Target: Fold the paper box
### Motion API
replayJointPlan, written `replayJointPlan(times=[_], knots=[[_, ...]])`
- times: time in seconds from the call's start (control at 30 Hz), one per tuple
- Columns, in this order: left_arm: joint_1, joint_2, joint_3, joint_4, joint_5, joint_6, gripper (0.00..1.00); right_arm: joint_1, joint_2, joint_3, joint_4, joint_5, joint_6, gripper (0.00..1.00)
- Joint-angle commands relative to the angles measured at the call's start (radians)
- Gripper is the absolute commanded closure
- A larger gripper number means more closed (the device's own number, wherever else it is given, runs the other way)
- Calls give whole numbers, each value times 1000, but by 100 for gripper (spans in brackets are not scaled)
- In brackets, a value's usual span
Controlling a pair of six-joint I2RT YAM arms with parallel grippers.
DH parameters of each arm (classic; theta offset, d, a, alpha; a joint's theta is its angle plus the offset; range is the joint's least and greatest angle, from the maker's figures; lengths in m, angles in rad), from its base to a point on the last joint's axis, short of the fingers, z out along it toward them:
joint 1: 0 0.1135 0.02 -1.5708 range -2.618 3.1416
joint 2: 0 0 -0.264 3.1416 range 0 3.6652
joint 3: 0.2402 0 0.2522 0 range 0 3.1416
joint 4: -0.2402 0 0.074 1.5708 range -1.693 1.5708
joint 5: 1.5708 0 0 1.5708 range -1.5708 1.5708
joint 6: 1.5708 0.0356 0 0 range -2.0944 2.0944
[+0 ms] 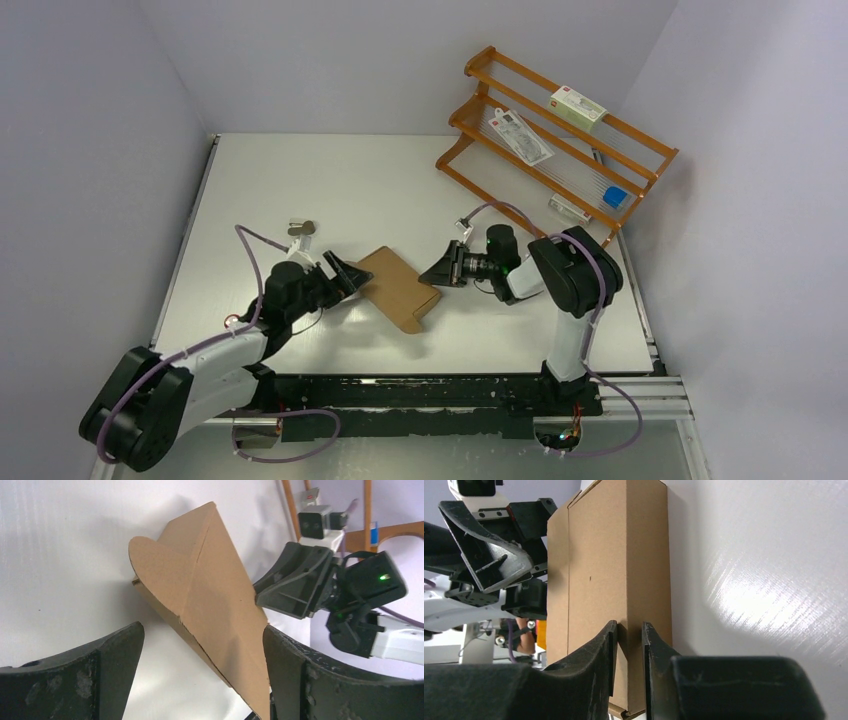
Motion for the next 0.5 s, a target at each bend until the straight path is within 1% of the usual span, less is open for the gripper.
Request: replayJointPlan(times=[0.0,0.2,0.3,0.47], knots=[[-10,-56,-19,22,-29,-42,7,-6,67,-48,76,-5,68,82],[-23,-25,-18,100,-7,-86,7,-6,113,-54,165,-16,116,82],[-40,23,3,116,-3,-87,7,-6,125,-52,164,-11,112,82],[-78,86,17,204,-2,-113,8,-6,113,-50,122,-5,76,80]])
